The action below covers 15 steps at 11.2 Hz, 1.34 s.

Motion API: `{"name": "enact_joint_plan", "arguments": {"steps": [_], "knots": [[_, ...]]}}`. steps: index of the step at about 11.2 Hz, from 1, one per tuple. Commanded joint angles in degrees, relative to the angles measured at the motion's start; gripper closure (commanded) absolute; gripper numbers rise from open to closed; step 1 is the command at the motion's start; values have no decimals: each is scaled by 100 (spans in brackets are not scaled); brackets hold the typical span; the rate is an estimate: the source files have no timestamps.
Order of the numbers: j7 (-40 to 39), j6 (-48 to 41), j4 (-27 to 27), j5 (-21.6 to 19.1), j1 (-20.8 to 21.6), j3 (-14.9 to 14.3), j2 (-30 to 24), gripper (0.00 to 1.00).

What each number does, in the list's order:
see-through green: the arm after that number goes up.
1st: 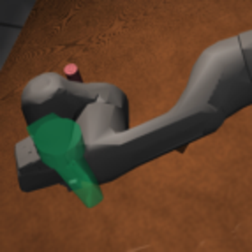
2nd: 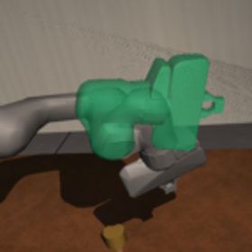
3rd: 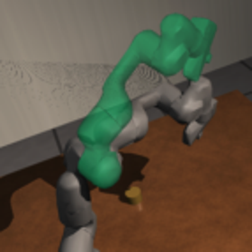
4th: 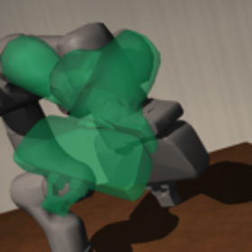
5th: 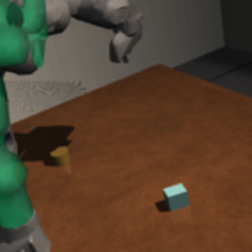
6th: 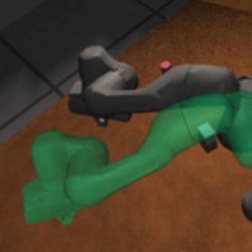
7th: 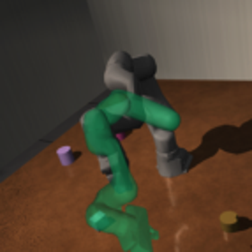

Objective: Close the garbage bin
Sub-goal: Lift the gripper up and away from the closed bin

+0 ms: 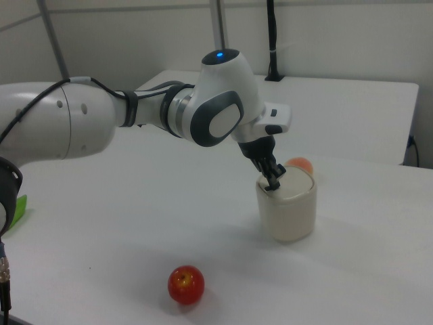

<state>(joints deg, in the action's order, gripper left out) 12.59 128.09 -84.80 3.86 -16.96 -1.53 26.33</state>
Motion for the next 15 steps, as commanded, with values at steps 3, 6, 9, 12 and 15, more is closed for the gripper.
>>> {"name": "enact_joint_plan", "arguments": {"steps": [3,6,9,12,15], "knots": [[104,-118,-71,10,53,-32,56,100],[104,-144,-1,-8,53,-23,-84,100],[69,-653,209,10,123,3,-452,100],[-193,-1205,193,106,824,-6,-927,100],[-905,-2408,166,98,1632,-6,-1322,100]]}}
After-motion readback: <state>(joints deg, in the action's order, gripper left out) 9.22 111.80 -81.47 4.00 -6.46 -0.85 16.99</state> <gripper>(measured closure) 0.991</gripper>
